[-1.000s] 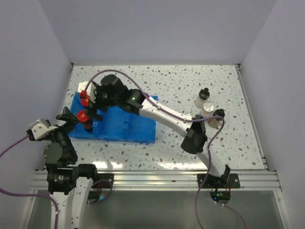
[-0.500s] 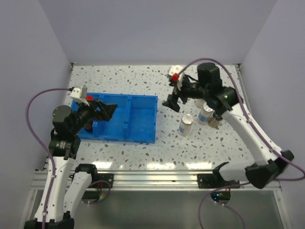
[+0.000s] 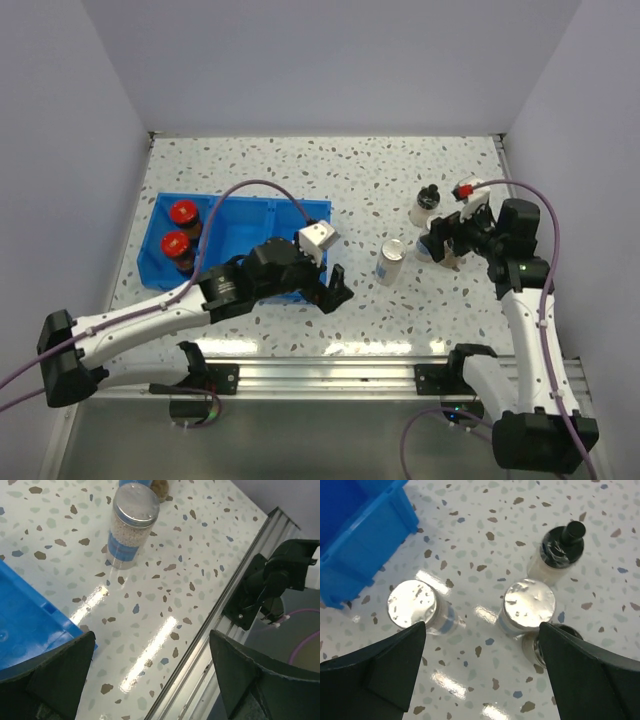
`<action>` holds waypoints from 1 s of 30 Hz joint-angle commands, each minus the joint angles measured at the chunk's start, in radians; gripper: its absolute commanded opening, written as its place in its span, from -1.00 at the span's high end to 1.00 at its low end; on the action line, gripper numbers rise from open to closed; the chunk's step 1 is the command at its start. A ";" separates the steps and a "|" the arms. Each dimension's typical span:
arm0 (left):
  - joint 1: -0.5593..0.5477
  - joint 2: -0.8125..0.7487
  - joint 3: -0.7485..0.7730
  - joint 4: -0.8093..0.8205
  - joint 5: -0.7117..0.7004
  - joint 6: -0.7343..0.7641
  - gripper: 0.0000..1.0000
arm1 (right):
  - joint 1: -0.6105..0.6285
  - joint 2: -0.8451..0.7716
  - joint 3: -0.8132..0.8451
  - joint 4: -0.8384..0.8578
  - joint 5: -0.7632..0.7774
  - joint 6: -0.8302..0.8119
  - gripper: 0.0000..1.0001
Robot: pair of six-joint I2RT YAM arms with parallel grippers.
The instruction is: Organize the condiment bottles
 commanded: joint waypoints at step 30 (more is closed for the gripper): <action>-0.177 0.671 0.407 0.279 -0.281 0.264 -1.00 | -0.139 -0.050 -0.027 0.153 0.313 0.204 -0.97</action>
